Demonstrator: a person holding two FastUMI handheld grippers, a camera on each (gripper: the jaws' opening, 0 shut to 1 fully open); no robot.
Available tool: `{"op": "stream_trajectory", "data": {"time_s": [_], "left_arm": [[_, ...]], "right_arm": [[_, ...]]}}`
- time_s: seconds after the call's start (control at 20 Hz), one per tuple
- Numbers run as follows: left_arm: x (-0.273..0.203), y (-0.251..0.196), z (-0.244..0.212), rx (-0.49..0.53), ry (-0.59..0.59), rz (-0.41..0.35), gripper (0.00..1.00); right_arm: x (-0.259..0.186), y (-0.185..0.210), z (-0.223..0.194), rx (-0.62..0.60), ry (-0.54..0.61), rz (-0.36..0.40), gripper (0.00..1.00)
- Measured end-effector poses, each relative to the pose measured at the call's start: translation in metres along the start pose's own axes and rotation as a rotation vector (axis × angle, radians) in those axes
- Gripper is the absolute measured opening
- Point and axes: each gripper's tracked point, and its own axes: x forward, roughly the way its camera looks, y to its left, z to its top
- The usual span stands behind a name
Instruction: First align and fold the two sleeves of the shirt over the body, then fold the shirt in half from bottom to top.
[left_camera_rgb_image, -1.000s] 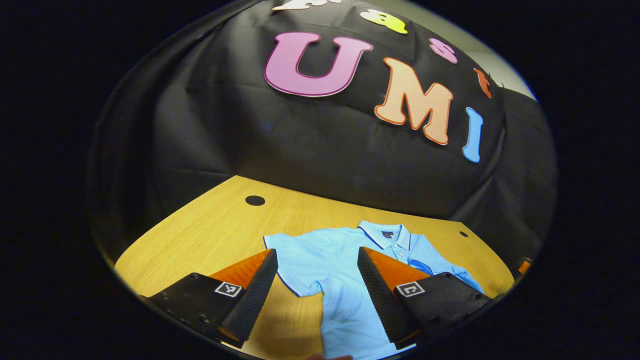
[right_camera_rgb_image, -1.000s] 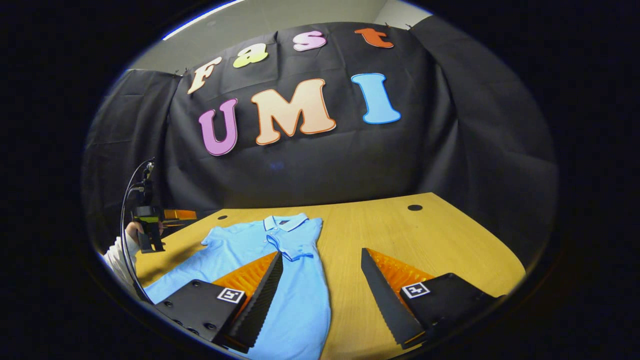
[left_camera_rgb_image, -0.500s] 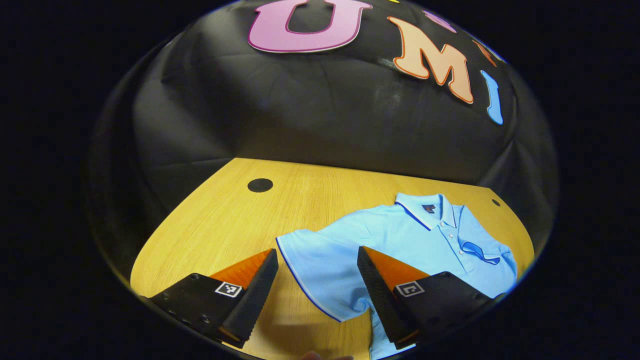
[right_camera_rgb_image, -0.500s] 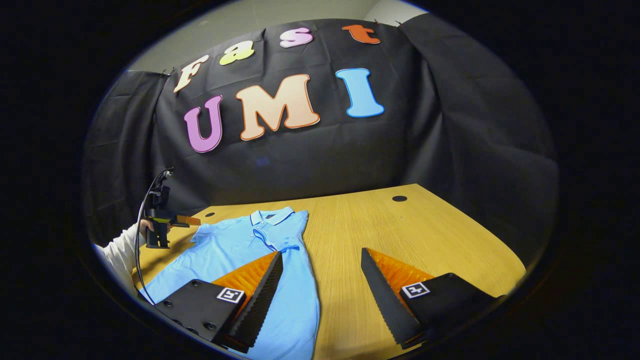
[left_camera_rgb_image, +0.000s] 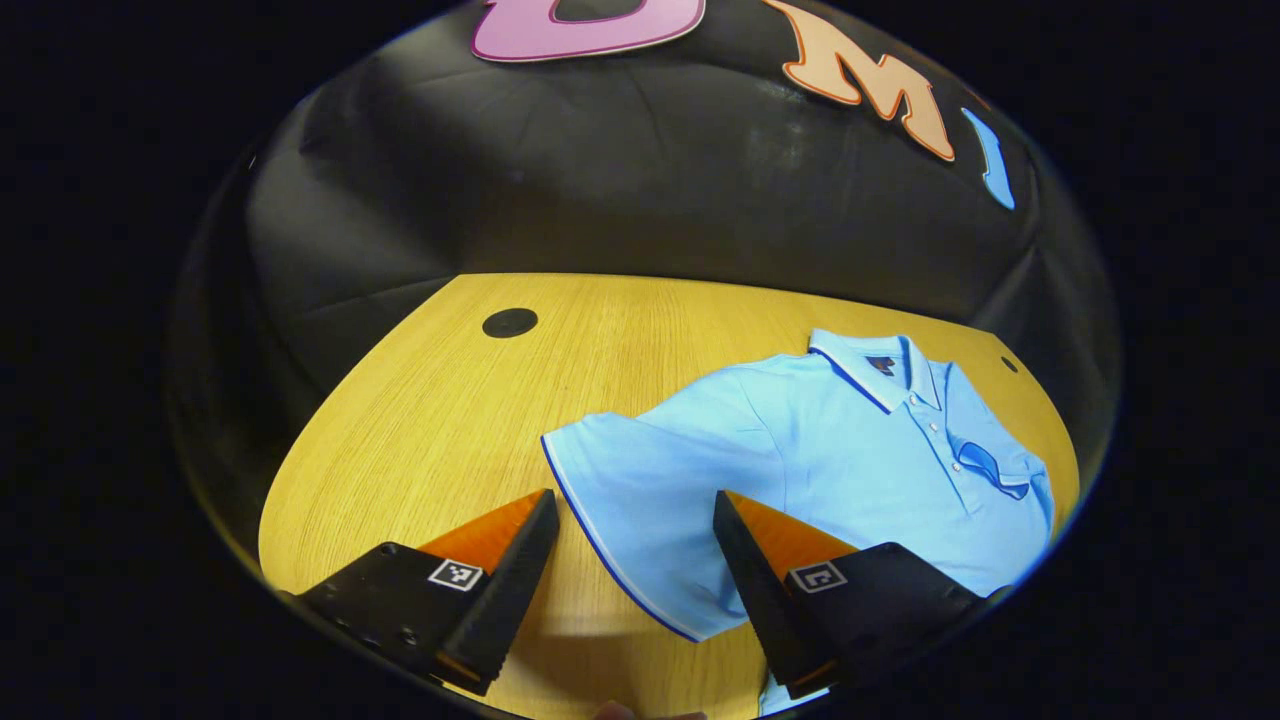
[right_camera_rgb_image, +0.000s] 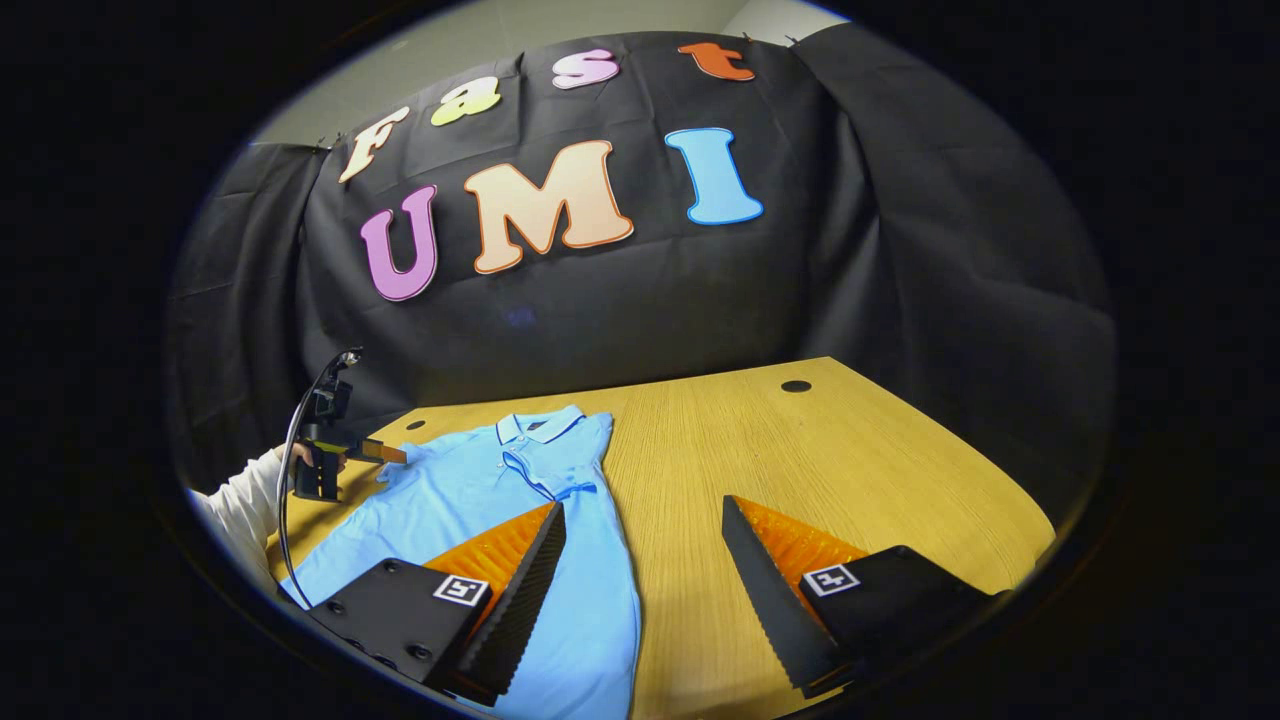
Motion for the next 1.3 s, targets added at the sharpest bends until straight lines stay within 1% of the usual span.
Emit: {"op": "stream_trajectory", "data": {"time_s": [0.05,0.1,0.15,0.2,0.25,0.3,0.35,0.4,0.45,0.5,0.55,0.6,0.65,0.7,0.75,0.8,0.85,0.9,0.95,1.0,1.15,1.3], "left_arm": [[0.001,0.001,0.0,0.006,0.003,0.005,0.94],[0.002,0.003,-0.003,0.013,0.012,0.016,0.96],[0.002,0.005,-0.005,0.027,0.028,0.03,0.93],[0.003,0.002,-0.004,0.028,0.024,0.026,0.92],[0.003,0.0,-0.003,0.028,0.022,0.023,0.86],[0.004,-0.002,-0.006,0.032,0.031,0.014,0.84],[0.002,-0.004,-0.005,0.038,0.03,-0.001,0.74],[0.001,-0.008,-0.005,0.039,0.034,-0.019,0.7],[0.002,-0.011,-0.005,0.042,0.034,-0.03,0.54],[0.004,-0.013,-0.005,0.048,0.036,-0.039,0.47],[0.005,-0.017,-0.005,0.048,0.037,-0.046,0.34],[0.005,-0.018,-0.005,0.053,0.038,-0.05,0.27],[0.006,-0.02,-0.004,0.057,0.034,-0.056,0.18],[0.006,-0.02,-0.004,0.06,0.032,-0.055,0.15],[0.006,-0.021,-0.003,0.061,0.032,-0.054,0.1],[0.005,-0.017,-0.003,0.073,0.036,-0.038,0.08],[0.003,-0.012,-0.002,0.093,0.045,-0.016,0.04],[0.0,-0.012,0.0,0.107,0.048,-0.006,0.02],[-0.005,-0.016,0.007,0.117,0.039,-0.007,0.0],[-0.011,-0.02,0.017,0.131,0.014,-0.008,0.0],[-0.032,-0.044,0.051,0.187,-0.067,-0.025,0.0],[-0.046,-0.085,0.071,0.253,-0.113,-0.067,0.0]], "right_arm": [[0.0,-0.001,-0.001,0.003,0.0,-0.003,0.98],[-0.001,-0.002,0.0,0.008,0.0,-0.003,0.98],[-0.001,-0.002,-0.001,0.013,0.0,-0.004,0.98],[-0.001,-0.002,-0.001,0.016,0.0,-0.004,0.98],[-0.001,-0.004,-0.002,0.017,-0.001,-0.007,0.98],[-0.001,-0.005,-0.002,0.014,-0.002,-0.011,0.98],[-0.001,-0.006,-0.003,0.012,-0.001,-0.014,0.98],[-0.002,-0.007,-0.004,0.01,0.001,-0.018,0.98],[-0.002,-0.008,-0.005,0.009,0.002,-0.021,0.98],[-0.003,-0.009,-0.005,0.009,0.002,-0.023,0.98],[-0.003,-0.01,-0.004,0.011,0.002,-0.025,0.98],[-0.004,-0.01,-0.004,0.016,0.0,-0.024,0.98],[-0.004,-0.009,-0.005,0.02,0.001,-0.023,0.98],[-0.004,-0.009,-0.005,0.022,0.001,-0.024,0.98],[-0.004,-0.009,-0.007,0.022,0.002,-0.024,0.98],[-0.004,-0.009,-0.008,0.022,0.004,-0.024,0.98],[-0.003,-0.01,-0.009,0.022,0.006,-0.022,0.98],[-0.002,-0.01,-0.011,0.025,0.012,-0.022,0.98],[-0.001,-0.011,-0.015,0.027,0.019,-0.021,0.98],[-0.002,-0.011,-0.017,0.031,0.025,-0.02,0.98],[-0.003,-0.009,-0.019,0.038,0.027,-0.009,0.98],[-0.004,-0.007,-0.016,0.04,0.015,0.003,0.98]]}}
